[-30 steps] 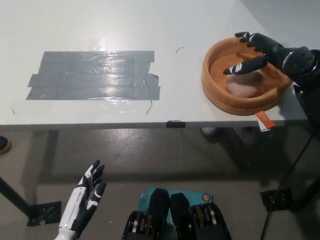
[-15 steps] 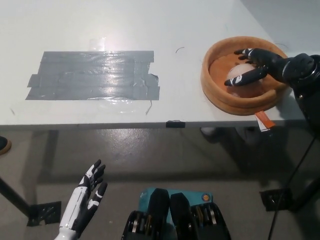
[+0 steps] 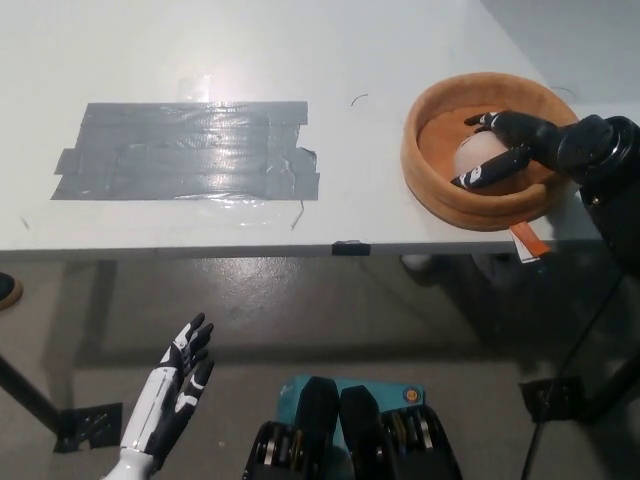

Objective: An emotional support dumpling is kept in a soft plate infront in the middle of the desk infront of the robot. The robot extends its right arm to pick up the dumpling and hands it to a person

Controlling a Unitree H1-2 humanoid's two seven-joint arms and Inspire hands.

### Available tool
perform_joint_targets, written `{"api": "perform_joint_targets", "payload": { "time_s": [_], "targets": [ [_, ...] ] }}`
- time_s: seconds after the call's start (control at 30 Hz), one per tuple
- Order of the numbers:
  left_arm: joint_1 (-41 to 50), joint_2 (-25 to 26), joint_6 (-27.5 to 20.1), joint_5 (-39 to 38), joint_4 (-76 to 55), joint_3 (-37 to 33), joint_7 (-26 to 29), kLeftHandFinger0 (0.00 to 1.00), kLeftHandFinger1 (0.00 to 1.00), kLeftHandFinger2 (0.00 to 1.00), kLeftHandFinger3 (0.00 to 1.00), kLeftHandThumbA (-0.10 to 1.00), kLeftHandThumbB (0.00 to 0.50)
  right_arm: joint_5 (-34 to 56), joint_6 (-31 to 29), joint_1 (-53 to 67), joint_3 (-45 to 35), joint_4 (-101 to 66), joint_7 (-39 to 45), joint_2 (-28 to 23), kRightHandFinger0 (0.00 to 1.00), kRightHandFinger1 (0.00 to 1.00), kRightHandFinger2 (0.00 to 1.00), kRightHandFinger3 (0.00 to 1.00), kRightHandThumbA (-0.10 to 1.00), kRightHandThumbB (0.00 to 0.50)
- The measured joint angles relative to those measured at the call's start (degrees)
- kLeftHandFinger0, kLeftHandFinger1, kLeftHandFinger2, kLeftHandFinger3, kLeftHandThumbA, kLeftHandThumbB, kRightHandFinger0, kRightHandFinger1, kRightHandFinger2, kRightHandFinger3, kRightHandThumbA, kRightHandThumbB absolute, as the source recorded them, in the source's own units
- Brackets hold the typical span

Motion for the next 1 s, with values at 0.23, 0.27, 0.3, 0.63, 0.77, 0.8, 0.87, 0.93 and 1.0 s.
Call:
{"api": "perform_joint_targets", "payload": {
  "time_s": [0.23,0.27,0.3,0.63,0.77,0.8,0.87,0.93,1.0],
  "targets": [
    [-0.02,0.0,0.0,-0.01,0.01,0.0,-0.02,1.0,1.0,1.0,1.0,0.87,0.397,-1.08,0.01,0.24,0.84,0.41,0.07,-0.04,1.0,1.0,1.0,1.0,0.82,0.368],
    [-0.04,0.0,0.0,-0.04,0.01,0.0,-0.03,1.0,1.0,1.0,1.0,0.87,0.396,-1.24,0.01,0.24,1.07,0.63,0.07,-0.04,1.0,1.0,1.0,1.0,0.77,0.366],
    [-0.06,0.0,0.0,-0.05,0.01,0.0,-0.03,1.0,1.0,1.0,1.0,0.87,0.395,-1.54,0.01,0.23,1.39,0.92,0.07,-0.04,1.0,1.0,1.0,1.0,0.69,0.368],
    [-0.46,0.0,-0.07,-0.2,0.05,0.0,-0.05,1.0,1.0,1.0,1.0,0.86,0.391,-7.51,-2.1,-1.92,9.24,5.75,-1.57,-0.24,0.15,0.36,0.5,1.0,-0.1,0.157],
    [-1.03,0.02,-0.07,-0.3,0.18,0.05,-0.06,1.0,1.0,1.0,1.0,0.86,0.392,-9.66,-3.29,-2.09,10.47,7.03,-4.05,-0.27,0.26,0.51,0.59,1.0,-0.1,0.163],
    [-1.13,0.02,-0.07,-0.31,0.18,0.06,-0.06,1.0,1.0,1.0,1.0,0.86,0.392,-9.78,-3.53,-2.07,10.33,7.15,-4.74,-0.26,0.27,0.54,0.6,1.0,-0.1,0.16],
    [-1.36,0.02,-0.06,-0.34,0.19,0.06,-0.07,1.0,1.0,1.0,1.0,0.87,0.395,-9.83,-4.51,-1.68,9.56,7.32,-6.52,-0.24,0.14,0.42,0.47,0.66,-0.1,0.161],
    [-1.64,0.02,-0.05,-0.34,0.2,0.06,-0.09,1.0,1.0,1.0,1.0,0.87,0.392,-9.78,-5.88,-1.1,8.33,7.82,-8.71,-0.2,0.05,0.41,0.47,0.59,-0.1,0.189],
    [-1.9,0.03,-0.05,-0.37,0.2,0.06,-0.21,1.0,1.0,1.0,1.0,0.87,0.387,-9.64,-7.41,-0.27,6.64,8.05,-11.15,-0.17,0.15,0.71,0.81,0.87,-0.1,0.141]
  ]
}}
